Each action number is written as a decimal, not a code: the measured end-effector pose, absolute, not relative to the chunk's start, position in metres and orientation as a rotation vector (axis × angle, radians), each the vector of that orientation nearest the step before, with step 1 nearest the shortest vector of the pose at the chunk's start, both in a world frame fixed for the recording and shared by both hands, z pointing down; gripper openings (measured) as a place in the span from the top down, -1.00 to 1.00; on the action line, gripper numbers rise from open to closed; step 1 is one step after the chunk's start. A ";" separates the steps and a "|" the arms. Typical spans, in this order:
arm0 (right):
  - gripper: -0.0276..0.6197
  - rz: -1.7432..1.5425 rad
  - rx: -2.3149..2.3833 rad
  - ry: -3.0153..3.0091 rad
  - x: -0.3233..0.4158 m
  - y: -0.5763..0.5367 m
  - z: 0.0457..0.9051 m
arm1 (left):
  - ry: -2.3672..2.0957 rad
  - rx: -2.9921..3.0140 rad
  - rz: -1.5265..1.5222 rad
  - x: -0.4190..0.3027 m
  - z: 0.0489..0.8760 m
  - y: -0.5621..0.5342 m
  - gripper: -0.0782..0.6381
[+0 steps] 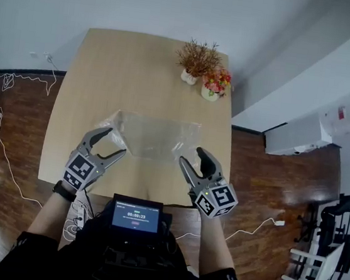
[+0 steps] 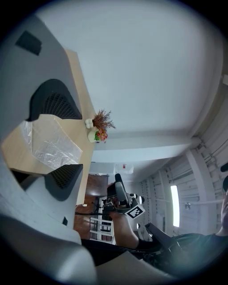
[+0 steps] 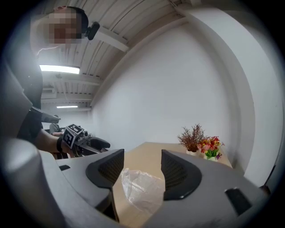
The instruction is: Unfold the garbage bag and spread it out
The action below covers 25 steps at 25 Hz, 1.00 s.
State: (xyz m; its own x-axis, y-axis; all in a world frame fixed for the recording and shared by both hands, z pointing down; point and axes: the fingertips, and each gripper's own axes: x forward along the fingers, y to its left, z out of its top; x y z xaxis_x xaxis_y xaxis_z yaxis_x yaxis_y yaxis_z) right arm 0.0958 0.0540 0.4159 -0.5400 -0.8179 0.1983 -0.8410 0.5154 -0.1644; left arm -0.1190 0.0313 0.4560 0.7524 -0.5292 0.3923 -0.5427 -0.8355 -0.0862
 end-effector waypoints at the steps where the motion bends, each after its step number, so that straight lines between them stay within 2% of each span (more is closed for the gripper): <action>1: 0.04 0.375 1.445 -2.655 0.095 0.062 0.418 | -0.908 2.906 0.619 -0.118 0.453 0.040 -0.14; 13: 0.08 0.401 1.388 -2.723 0.099 0.136 0.413 | -1.043 2.831 0.591 -0.110 0.432 0.135 -0.22; 25: 0.09 0.331 1.422 -2.734 0.082 0.155 0.384 | -0.949 2.891 0.586 -0.107 0.419 0.158 -0.22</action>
State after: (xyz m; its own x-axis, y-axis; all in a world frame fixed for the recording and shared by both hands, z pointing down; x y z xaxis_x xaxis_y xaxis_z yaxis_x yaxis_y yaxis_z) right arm 0.0824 0.1550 0.3837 -0.5785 -0.8044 0.1353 -0.8134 0.5565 -0.1691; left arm -0.1065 0.1584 0.4194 0.7411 -0.5630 0.3658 -0.5792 -0.8116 -0.0756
